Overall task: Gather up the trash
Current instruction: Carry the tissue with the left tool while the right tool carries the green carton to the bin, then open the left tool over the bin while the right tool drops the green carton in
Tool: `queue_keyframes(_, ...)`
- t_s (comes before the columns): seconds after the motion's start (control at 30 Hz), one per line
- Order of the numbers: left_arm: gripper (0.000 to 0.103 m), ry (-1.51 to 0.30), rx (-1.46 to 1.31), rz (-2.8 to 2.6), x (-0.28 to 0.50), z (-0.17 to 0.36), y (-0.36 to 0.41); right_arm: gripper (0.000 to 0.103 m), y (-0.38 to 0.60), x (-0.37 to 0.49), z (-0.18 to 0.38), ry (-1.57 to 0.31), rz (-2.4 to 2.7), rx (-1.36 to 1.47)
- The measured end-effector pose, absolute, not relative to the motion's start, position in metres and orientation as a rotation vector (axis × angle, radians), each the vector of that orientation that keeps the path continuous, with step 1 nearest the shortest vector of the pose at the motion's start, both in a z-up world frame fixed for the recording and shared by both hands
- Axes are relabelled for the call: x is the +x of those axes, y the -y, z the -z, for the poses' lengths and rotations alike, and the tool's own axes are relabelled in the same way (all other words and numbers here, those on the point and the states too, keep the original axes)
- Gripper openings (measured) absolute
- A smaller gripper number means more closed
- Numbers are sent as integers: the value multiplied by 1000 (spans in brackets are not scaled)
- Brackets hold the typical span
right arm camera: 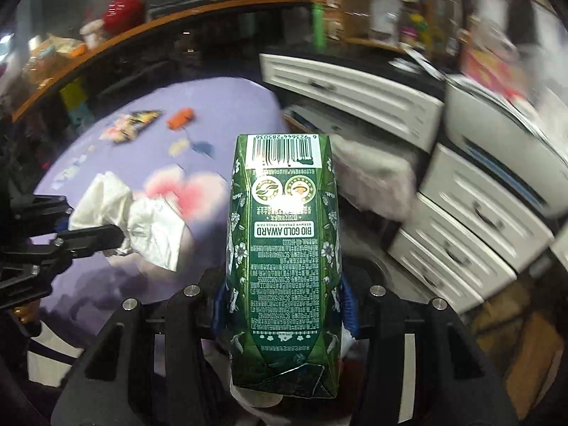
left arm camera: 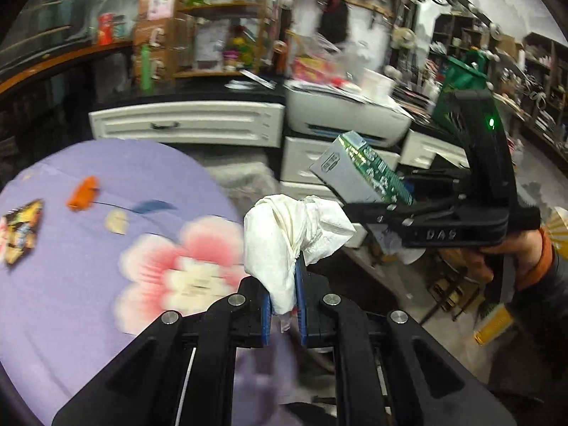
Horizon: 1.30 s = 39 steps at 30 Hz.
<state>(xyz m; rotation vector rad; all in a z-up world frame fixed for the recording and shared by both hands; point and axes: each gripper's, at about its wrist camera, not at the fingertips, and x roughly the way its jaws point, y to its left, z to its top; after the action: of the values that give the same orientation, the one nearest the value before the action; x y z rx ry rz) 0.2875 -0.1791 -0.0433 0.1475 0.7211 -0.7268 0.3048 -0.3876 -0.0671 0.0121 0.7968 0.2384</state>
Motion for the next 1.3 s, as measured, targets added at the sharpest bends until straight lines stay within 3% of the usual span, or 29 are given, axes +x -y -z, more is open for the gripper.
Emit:
queue_keyframes(0.6, 13, -1006, 279, 711, 285, 177, 293, 49, 475, 208, 140, -805, 46, 160)
queue_keyframes(0.7, 25, -1006, 303, 696, 288, 184, 300, 49, 475, 204, 145, -807, 62, 168)
queue_keyframes(0.87, 56, -977, 323, 693, 284, 185, 303, 49, 474, 203, 151, -811, 63, 187)
queue_keyframes(1.1, 60, -939, 317, 696, 278, 173, 300, 49, 468, 206, 154, -814, 60, 190)
queue_keyframes(1.3, 72, -862, 250, 686, 267, 141, 284, 49, 460, 215, 161, -832, 38, 187)
